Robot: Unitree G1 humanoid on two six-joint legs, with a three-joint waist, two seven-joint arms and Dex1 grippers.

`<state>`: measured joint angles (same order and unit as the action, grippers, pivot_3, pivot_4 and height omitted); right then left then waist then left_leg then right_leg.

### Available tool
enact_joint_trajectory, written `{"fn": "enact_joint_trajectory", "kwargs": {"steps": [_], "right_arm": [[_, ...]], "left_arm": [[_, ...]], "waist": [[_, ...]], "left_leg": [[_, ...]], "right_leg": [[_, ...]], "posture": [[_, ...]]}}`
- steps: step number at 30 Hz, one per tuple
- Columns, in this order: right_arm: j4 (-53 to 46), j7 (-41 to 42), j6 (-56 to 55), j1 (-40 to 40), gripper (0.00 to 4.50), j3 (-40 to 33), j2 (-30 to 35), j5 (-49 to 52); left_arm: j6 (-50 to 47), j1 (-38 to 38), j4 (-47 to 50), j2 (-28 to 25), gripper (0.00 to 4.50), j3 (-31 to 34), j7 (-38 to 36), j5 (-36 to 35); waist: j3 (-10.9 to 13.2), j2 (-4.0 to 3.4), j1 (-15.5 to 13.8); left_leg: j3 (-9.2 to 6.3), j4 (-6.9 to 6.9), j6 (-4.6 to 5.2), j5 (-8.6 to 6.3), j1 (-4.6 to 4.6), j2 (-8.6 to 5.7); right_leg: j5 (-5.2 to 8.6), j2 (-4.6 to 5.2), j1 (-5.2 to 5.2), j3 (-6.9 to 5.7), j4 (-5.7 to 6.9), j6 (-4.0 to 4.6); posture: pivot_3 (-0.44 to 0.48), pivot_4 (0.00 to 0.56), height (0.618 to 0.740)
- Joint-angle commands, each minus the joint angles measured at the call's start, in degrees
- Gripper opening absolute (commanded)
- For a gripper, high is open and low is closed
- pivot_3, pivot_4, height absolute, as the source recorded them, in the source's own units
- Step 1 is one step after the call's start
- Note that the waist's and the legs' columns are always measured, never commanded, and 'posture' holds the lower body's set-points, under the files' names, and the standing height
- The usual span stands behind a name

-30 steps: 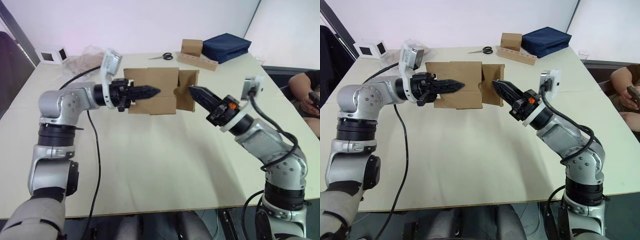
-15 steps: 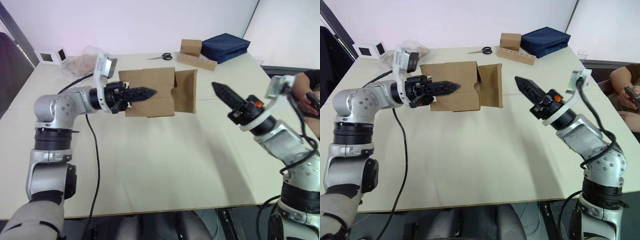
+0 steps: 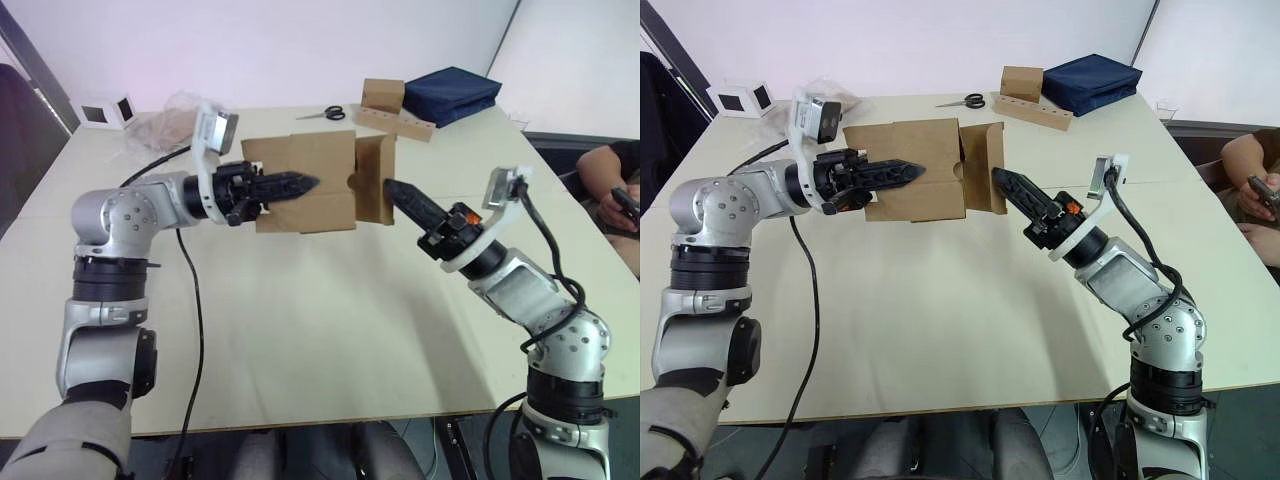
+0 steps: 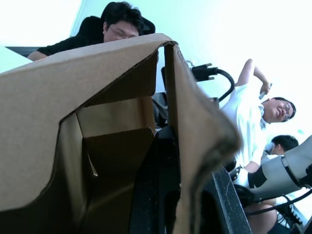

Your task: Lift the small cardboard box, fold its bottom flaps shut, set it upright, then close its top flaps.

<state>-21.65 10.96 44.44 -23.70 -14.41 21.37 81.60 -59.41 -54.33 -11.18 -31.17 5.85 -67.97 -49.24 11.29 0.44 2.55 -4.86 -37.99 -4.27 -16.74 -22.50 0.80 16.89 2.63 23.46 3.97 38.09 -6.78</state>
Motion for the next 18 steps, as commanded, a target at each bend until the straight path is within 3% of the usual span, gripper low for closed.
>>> {"fn": "enact_joint_trajectory", "kwargs": {"steps": [1, 18], "right_arm": [[-2.97, -0.64, -1.14, -1.32, 0.97, 0.2, -0.46, 1.98], [-5.65, -3.74, -3.43, -0.62, 0.97, 2.88, -2.23, 1.85]], "left_arm": [[0.66, -1.03, 1.68, 0.11, 0.0, 1.6, 0.15, -1.26], [1.07, -0.53, 2.18, 1.55, 0.0, 1.83, 1.63, -1.36]], "waist": [[0.0, 0.0, 0.0], [0.0, 0.0, 0.0]], "left_leg": [[0.0, 0.0, 0.0, 0.0, 0.0, 0.0], [0.0, 0.0, 0.0, 0.0, 0.0, 0.0]], "right_leg": [[0.0, 0.0, 0.0, 0.0, 0.0, 0.0], [0.0, 0.0, 0.0, 0.0, 0.0, 0.0]], "posture": [[0.0, 0.15, 0.74], [0.0, 0.15, 0.74]]}}
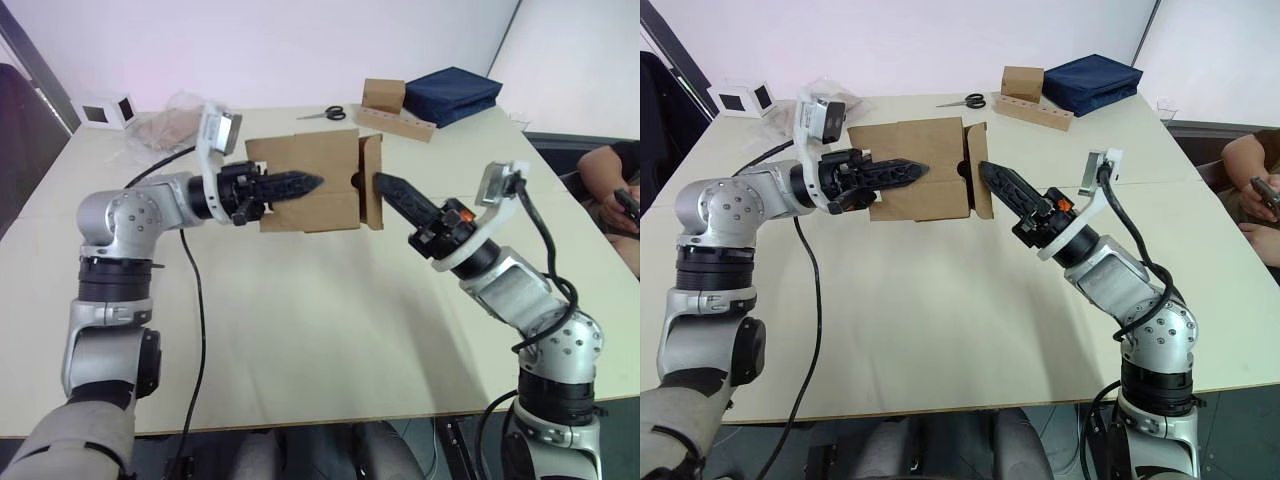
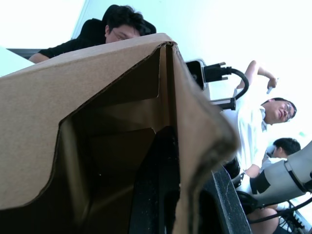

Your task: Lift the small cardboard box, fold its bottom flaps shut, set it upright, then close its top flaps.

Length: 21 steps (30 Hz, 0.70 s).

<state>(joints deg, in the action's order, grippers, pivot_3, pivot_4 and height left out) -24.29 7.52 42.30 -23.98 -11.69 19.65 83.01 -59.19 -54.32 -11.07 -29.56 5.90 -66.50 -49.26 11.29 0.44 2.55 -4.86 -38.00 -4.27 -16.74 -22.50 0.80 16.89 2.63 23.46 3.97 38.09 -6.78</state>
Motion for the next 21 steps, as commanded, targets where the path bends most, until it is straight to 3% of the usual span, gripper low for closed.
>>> {"fn": "enact_joint_trajectory", "kwargs": {"steps": [1, 21], "right_arm": [[-3.22, -0.55, -1.46, -0.32, 0.97, 0.37, -0.69, 0.41], [-0.81, -0.25, -3.64, -1.16, 0.97, 0.21, 0.12, -3.7]], "left_arm": [[0.83, -0.44, 2.17, 0.0, 0.0, 1.81, 0.22, -1.38], [-0.49, 0.68, 3.54, -0.5, 0.0, 2.46, 0.46, -2.31]], "waist": [[0.0, 0.0, 0.0], [0.0, 0.0, 0.0]], "left_leg": [[0.0, 0.0, 0.0, 0.0, 0.0, 0.0], [0.0, 0.0, 0.0, 0.0, 0.0, 0.0]], "right_leg": [[0.0, 0.0, 0.0, 0.0, 0.0, 0.0], [0.0, 0.0, 0.0, 0.0, 0.0, 0.0]], "posture": [[0.0, 0.15, 0.74], [0.0, 0.15, 0.74]]}}
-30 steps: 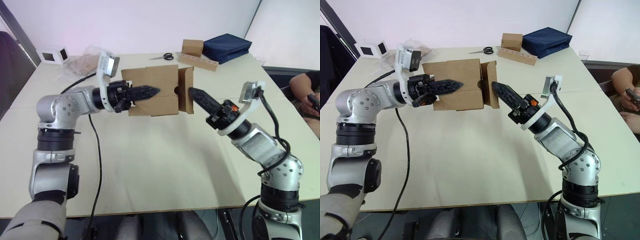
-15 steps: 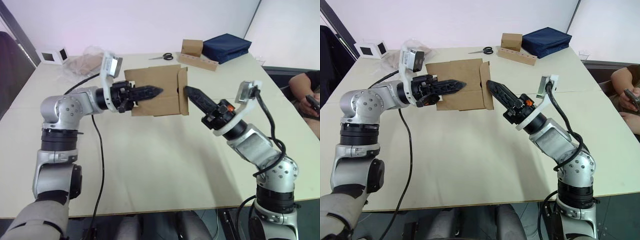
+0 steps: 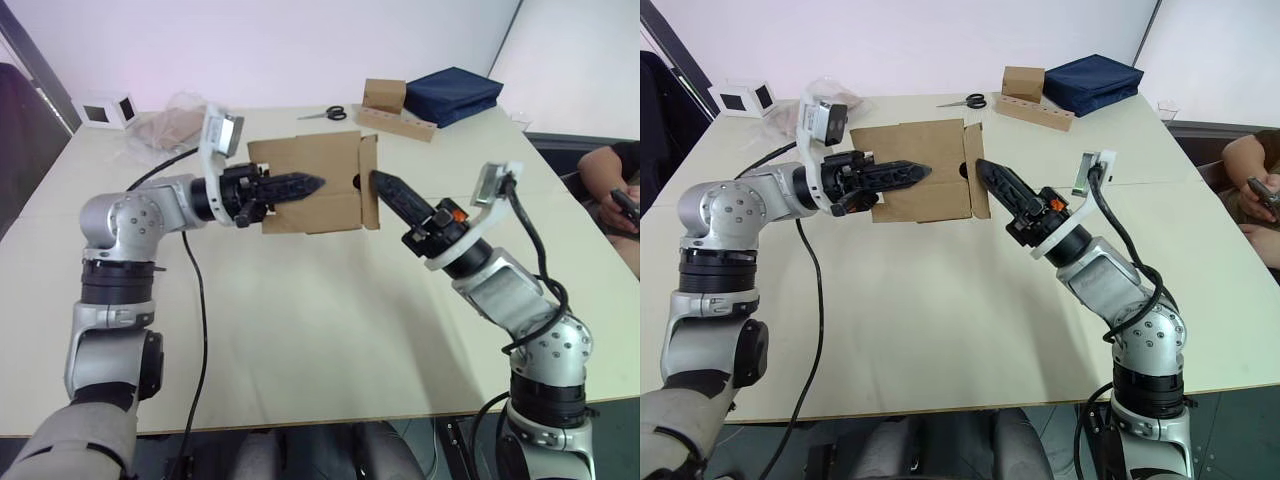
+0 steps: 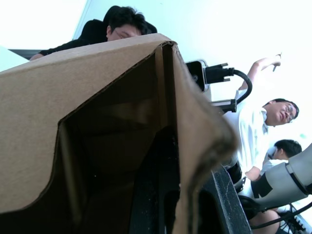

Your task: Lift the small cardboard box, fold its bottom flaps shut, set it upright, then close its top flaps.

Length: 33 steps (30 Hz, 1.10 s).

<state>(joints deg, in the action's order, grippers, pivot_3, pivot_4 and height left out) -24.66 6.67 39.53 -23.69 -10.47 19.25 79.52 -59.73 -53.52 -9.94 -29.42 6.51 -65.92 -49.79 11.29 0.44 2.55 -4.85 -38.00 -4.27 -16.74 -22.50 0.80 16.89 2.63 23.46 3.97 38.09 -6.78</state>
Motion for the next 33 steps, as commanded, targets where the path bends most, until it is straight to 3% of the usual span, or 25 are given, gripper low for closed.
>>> {"fn": "enact_joint_trajectory", "kwargs": {"steps": [1, 26, 33], "right_arm": [[-0.31, 0.59, -0.88, -1.69, 0.97, -1.03, 0.52, -0.3], [-3.43, -3.76, -0.84, -2.93, 0.97, 1.35, -2.26, 0.32], [-2.01, -2.35, -0.94, -2.0, 0.97, -0.88, -0.32, -0.1]], "left_arm": [[0.03, -0.08, 2.49, -0.67, 0.0, 1.83, -0.1, -1.85], [0.97, 1.01, 3.58, 1.39, 0.0, 1.83, 3.02, -2.12], [-0.1, 1.78, 4.44, 0.64, 0.0, 2.34, 3.5, -3.17]], "waist": [[0.0, 0.0, 0.0], [0.0, 0.0, 0.0], [0.0, 0.0, -0.01]], "left_leg": [[0.0, 0.0, 0.0, 0.0, 0.0, 0.0], [0.0, 0.0, 0.0, 0.0, 0.0, 0.0], [0.0, 0.0, 0.0, 0.0, 0.0, 0.0]], "right_leg": [[0.0, 0.0, 0.0, 0.0, 0.0, 0.0], [0.0, 0.0, 0.0, 0.0, 0.0, 0.0], [0.0, 0.01, 0.0, 0.0, 0.0, 0.0]], "posture": [[0.0, 0.15, 0.74], [0.0, 0.15, 0.74], [0.0, 0.15, 0.74]]}}
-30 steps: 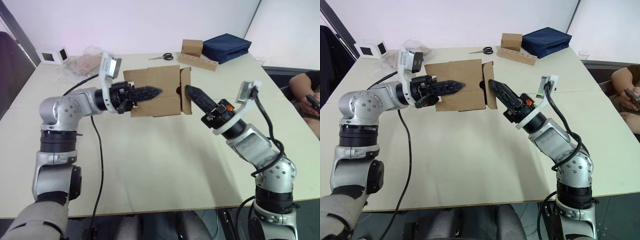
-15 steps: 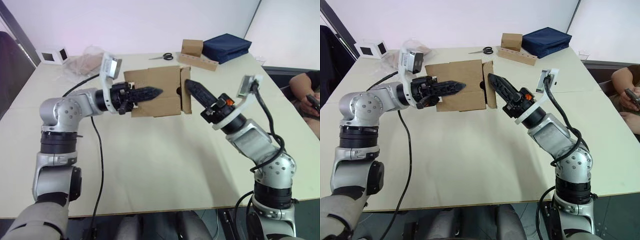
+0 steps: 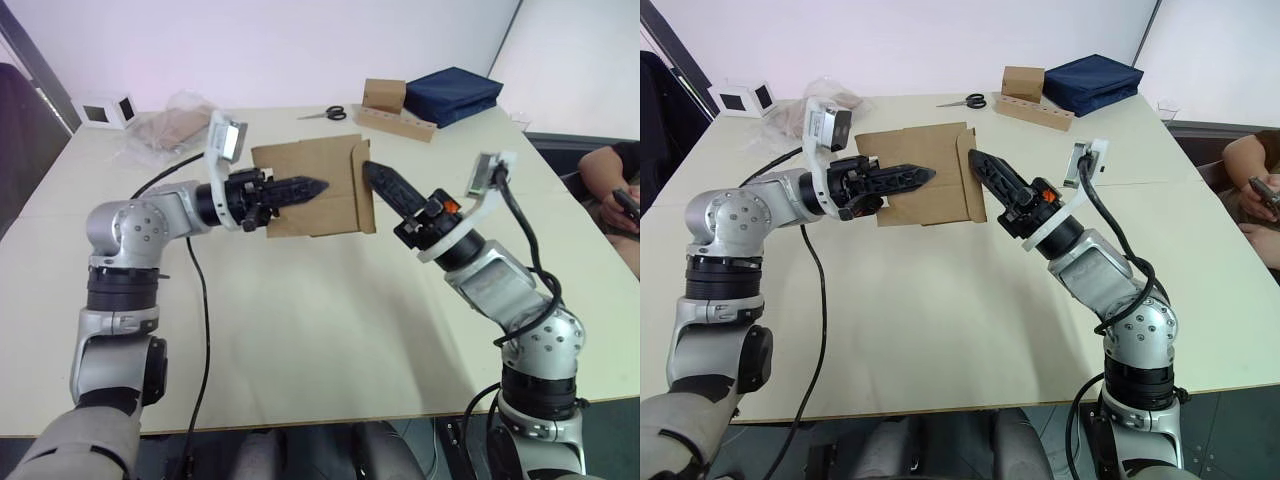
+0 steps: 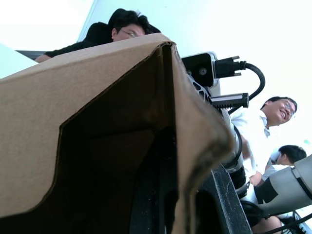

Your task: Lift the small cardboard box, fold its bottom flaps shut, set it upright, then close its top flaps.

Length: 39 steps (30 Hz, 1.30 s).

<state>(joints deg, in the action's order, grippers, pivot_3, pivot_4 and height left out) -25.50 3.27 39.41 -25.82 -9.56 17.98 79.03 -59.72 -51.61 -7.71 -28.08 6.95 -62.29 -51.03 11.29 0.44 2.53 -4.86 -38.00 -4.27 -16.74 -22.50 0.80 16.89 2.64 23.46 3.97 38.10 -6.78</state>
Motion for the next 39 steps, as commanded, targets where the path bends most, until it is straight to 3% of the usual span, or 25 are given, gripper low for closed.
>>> {"fn": "enact_joint_trajectory", "kwargs": {"steps": [1, 26, 39], "right_arm": [[-1.11, 1.17, -0.85, 0.18, 0.97, -1.97, 1.17, 0.51], [-2.02, -0.57, -2.65, -1.69, 0.97, 0.03, -1.45, -1.01], [-2.7, -3.5, -4.19, -3.31, 0.97, 2.22, -5.28, -2.08]], "left_arm": [[-0.18, -0.03, 2.36, -0.72, 0.0, 1.96, -0.04, -2.02], [0.84, -0.03, 2.61, 0.91, 0.0, 0.98, 1.52, -1.36], [2.38, 0.17, 2.65, 5.29, 0.0, 2.98, 8.47, -1.7]], "waist": [[0.0, 0.0, 0.01], [0.0, 0.0, 0.03], [0.0, 0.0, 0.03]], "left_leg": [[0.0, 0.0, 0.0, 0.0, 0.0, 0.0], [0.0, 0.0, 0.0, 0.0, 0.0, 0.0], [0.0, 0.0, 0.0, 0.0, 0.0, 0.0]], "right_leg": [[0.0, 0.0, 0.0, 0.0, 0.0, 0.0], [0.0, 0.0, 0.0, 0.0, 0.0, 0.0], [0.0, 0.0, 0.0, 0.0, 0.0, 0.0]], "posture": [[0.0, 0.15, 0.74], [0.0, 0.15, 0.74], [0.0, 0.15, 0.74]]}}
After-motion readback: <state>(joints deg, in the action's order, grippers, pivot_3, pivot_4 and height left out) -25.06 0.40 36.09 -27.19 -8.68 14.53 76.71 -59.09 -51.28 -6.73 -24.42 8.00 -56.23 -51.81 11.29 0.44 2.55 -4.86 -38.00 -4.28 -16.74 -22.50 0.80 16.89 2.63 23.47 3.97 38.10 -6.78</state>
